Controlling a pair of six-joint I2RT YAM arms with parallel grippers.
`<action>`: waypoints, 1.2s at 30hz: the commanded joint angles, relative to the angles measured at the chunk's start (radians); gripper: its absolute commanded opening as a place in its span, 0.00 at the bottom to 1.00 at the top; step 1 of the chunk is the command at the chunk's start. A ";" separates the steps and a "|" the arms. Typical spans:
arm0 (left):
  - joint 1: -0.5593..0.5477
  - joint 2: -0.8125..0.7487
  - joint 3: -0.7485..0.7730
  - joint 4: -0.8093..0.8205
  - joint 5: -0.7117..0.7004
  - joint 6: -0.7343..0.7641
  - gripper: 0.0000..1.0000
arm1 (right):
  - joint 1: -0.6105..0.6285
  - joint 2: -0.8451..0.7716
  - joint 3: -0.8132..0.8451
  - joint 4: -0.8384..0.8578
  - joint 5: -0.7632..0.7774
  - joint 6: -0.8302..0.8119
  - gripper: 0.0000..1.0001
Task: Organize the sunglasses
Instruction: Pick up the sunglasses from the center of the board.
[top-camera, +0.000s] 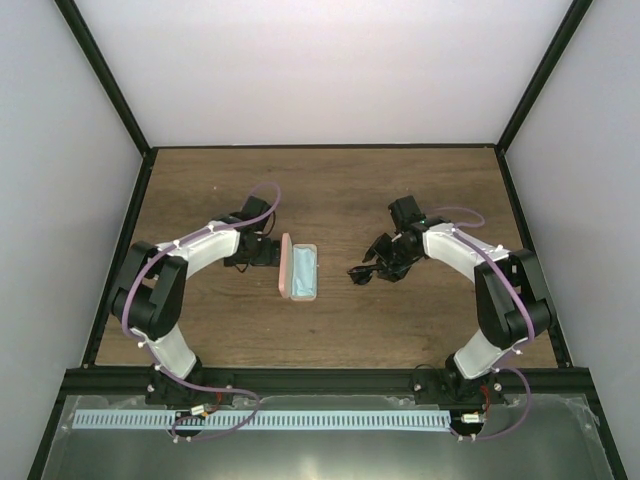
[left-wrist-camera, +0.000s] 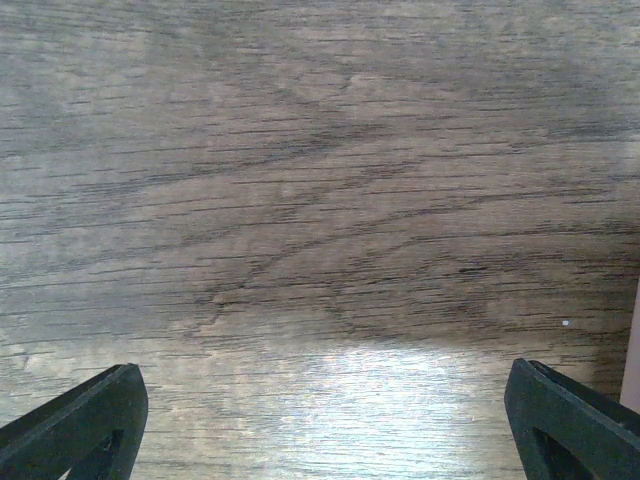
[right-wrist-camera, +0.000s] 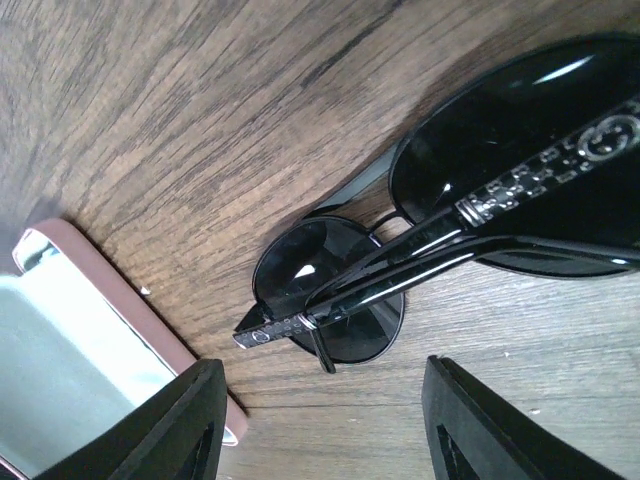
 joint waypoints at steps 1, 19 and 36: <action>0.000 -0.024 0.008 0.008 -0.011 0.030 1.00 | 0.011 0.023 0.040 0.005 0.000 0.178 0.55; 0.020 0.018 0.075 -0.013 0.025 0.109 1.00 | 0.011 0.189 0.137 -0.012 0.062 0.231 0.42; 0.070 0.009 0.053 0.004 0.083 0.106 1.00 | 0.067 0.212 0.195 -0.113 0.183 0.049 0.08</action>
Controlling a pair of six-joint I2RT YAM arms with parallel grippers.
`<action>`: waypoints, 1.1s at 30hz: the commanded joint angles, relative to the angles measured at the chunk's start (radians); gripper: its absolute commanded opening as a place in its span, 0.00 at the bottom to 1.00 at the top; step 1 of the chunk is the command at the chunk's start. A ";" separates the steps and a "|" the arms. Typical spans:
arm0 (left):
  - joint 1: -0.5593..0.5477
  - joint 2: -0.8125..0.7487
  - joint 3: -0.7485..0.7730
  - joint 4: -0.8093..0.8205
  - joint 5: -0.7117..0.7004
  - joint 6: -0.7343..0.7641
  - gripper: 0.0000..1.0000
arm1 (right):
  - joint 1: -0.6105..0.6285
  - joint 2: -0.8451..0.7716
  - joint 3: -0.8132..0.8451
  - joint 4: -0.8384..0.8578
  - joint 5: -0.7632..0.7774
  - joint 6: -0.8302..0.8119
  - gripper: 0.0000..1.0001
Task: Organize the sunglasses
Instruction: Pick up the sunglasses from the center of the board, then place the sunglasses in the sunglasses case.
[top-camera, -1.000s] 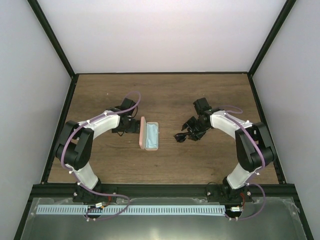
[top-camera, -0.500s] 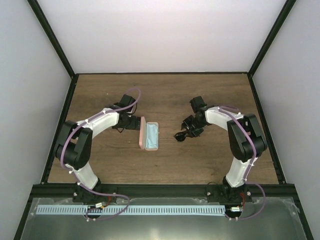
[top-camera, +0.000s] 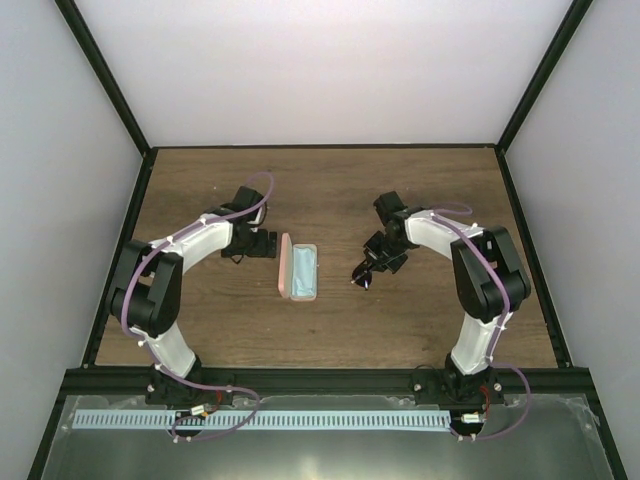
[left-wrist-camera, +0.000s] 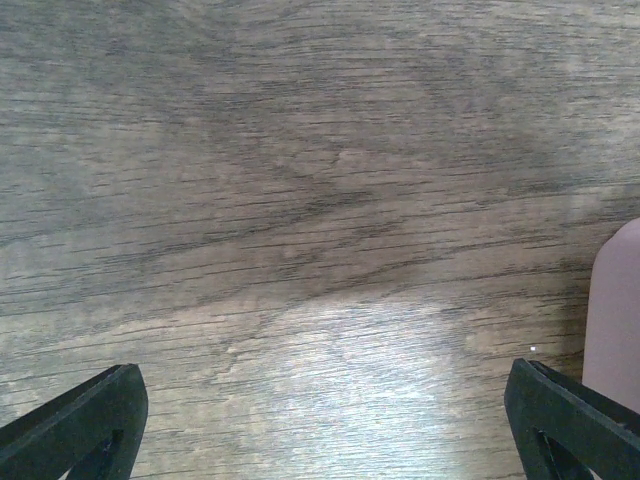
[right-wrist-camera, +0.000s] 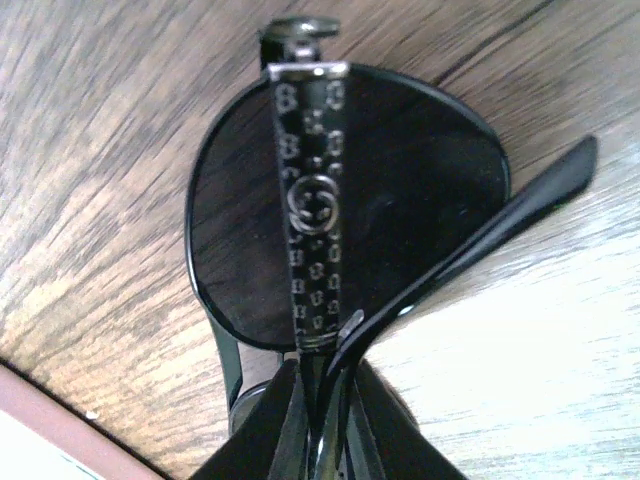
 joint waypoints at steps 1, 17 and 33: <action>0.002 0.002 -0.004 0.011 0.001 0.007 1.00 | 0.050 0.009 0.050 -0.045 0.073 -0.077 0.07; 0.003 -0.004 -0.033 0.023 -0.028 -0.010 1.00 | 0.251 0.079 0.320 -0.238 0.250 -0.261 0.06; 0.002 -0.021 -0.103 0.044 -0.055 -0.074 1.00 | 0.423 0.292 0.670 -0.349 0.173 -0.338 0.07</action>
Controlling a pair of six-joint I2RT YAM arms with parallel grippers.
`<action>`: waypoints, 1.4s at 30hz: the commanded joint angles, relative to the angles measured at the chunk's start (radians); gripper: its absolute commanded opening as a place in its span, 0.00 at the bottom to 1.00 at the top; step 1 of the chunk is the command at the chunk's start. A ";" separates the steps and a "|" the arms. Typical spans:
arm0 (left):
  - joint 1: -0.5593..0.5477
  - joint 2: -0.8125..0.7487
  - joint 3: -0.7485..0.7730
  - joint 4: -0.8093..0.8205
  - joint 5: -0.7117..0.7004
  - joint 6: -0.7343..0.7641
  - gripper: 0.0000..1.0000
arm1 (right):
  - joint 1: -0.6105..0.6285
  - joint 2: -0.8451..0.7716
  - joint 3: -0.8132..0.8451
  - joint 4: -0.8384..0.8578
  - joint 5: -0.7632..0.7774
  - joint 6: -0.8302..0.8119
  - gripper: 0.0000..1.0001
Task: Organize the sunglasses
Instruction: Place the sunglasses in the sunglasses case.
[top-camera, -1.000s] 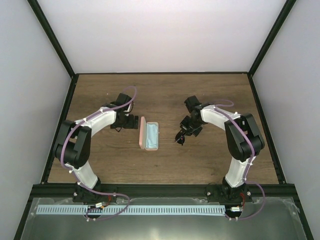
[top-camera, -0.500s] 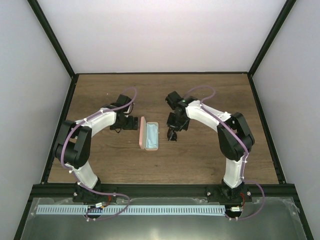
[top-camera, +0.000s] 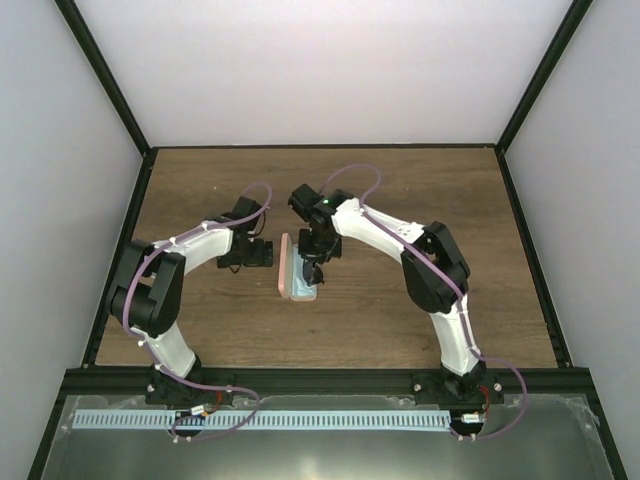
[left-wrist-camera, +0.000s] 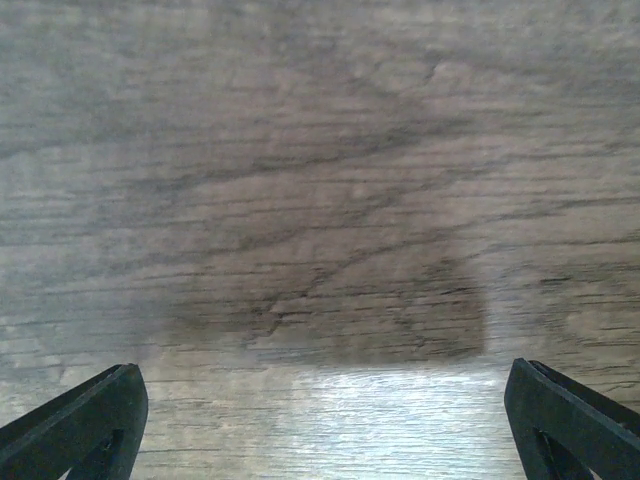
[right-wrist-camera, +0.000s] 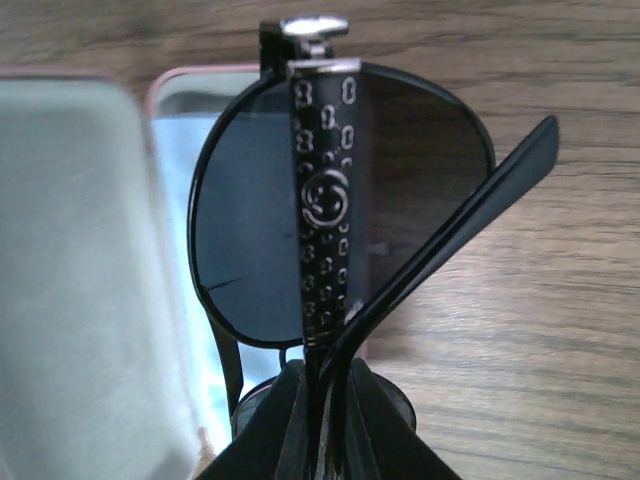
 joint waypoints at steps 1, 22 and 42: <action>0.001 -0.023 -0.033 0.023 -0.015 -0.018 1.00 | 0.040 0.037 0.105 -0.050 -0.022 -0.023 0.07; 0.001 -0.014 -0.052 0.030 -0.010 0.005 1.00 | 0.070 0.107 0.074 -0.036 -0.078 -0.039 0.09; 0.002 0.002 -0.062 0.037 -0.003 0.001 1.00 | 0.070 0.065 0.052 -0.011 -0.072 -0.085 0.35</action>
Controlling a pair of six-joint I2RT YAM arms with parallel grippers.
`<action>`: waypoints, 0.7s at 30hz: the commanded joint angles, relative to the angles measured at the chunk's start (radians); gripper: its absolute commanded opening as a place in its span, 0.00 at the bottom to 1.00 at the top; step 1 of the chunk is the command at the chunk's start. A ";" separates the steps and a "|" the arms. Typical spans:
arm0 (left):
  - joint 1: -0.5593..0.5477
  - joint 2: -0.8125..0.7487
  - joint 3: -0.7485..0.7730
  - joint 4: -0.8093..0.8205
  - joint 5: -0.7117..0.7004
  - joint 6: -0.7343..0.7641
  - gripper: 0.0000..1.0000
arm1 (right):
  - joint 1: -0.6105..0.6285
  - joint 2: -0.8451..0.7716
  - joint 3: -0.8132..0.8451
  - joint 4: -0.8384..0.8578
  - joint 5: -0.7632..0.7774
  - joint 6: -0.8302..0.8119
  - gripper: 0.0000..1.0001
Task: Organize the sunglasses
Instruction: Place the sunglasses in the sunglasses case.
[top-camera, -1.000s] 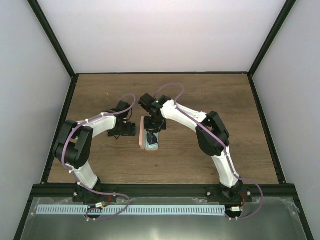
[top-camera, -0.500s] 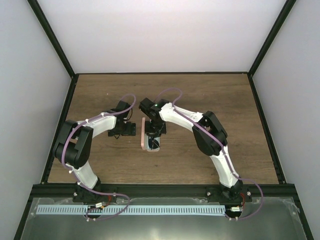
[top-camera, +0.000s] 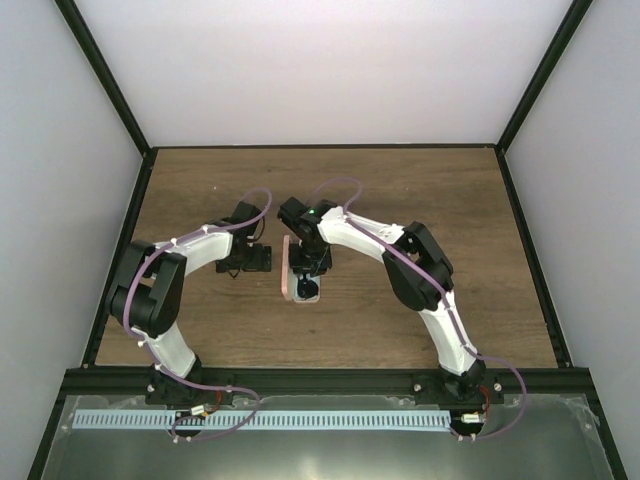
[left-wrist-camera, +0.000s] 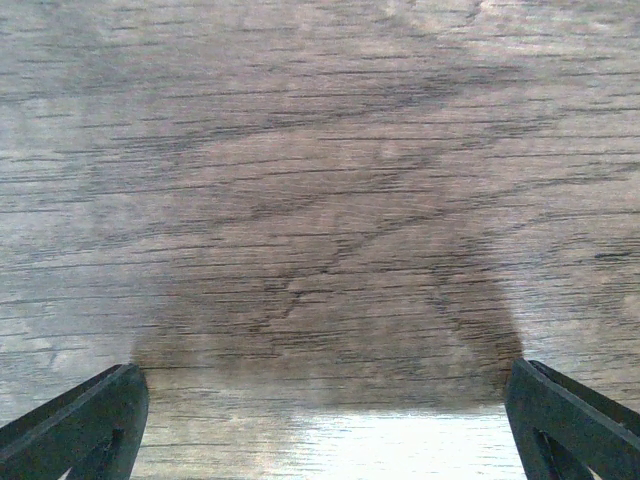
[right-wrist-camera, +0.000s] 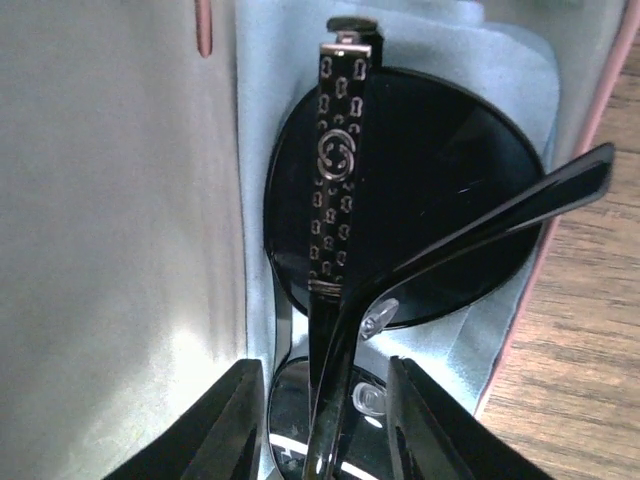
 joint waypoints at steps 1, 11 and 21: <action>0.002 0.004 -0.006 0.011 0.005 -0.001 1.00 | 0.009 -0.065 -0.006 -0.005 0.027 -0.023 0.37; 0.001 0.012 -0.001 0.017 0.011 -0.001 1.00 | 0.009 -0.242 -0.249 0.098 -0.006 -0.014 0.31; 0.001 0.007 -0.006 0.008 0.009 -0.005 1.00 | 0.009 -0.226 -0.304 0.160 -0.081 -0.028 0.02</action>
